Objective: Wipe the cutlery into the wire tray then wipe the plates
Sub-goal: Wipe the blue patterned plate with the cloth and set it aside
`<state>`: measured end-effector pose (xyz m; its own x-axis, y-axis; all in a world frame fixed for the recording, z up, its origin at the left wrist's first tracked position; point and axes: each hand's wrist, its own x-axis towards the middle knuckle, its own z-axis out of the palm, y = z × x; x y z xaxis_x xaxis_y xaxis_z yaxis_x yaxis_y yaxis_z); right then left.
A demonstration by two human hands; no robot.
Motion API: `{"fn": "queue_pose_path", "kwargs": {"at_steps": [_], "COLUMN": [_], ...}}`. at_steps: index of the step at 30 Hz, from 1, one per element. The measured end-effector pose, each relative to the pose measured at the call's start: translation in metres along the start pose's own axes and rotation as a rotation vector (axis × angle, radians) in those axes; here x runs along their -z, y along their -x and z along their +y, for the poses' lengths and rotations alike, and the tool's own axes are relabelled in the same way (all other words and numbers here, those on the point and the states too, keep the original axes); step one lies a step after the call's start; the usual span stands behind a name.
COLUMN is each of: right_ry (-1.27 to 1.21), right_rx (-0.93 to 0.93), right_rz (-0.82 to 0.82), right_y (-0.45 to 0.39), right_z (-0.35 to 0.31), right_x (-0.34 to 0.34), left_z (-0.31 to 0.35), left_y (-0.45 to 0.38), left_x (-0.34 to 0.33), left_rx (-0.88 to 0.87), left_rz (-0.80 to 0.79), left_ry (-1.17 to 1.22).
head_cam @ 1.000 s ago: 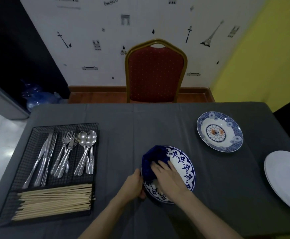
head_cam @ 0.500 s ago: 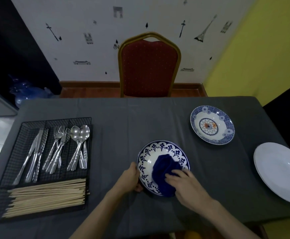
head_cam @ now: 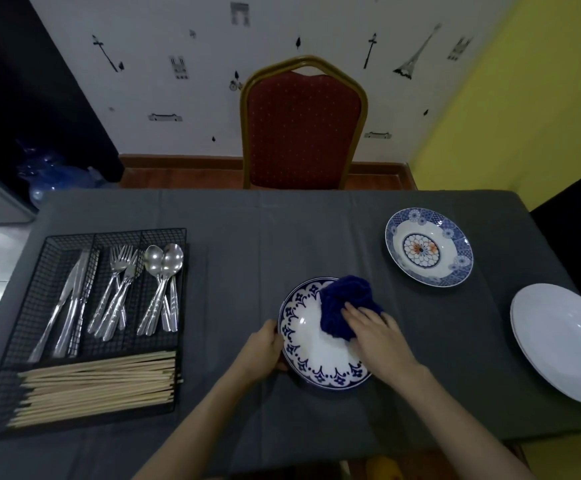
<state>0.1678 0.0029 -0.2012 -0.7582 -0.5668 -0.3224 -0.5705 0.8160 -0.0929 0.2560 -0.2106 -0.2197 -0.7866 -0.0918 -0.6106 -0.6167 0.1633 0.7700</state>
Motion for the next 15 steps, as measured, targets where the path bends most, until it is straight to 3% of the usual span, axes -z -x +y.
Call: {"fn": "queue_pose_path", "kwargs": {"at_steps": [8, 15], "right_ry": [-0.043, -0.081], "right_rx": [0.179, 0.157], "right_rz": [-0.01, 0.065], "right_y": [0.052, 0.001], "right_z": [-0.021, -0.059], "right_x": [-0.02, -0.029], "left_z": [0.002, 0.001], "left_y": [0.002, 0.002], "left_x": [-0.002, -0.001], "left_rx": [-0.056, -0.009], "left_rz": [-0.008, -0.051], "left_ry": [0.073, 0.145]}}
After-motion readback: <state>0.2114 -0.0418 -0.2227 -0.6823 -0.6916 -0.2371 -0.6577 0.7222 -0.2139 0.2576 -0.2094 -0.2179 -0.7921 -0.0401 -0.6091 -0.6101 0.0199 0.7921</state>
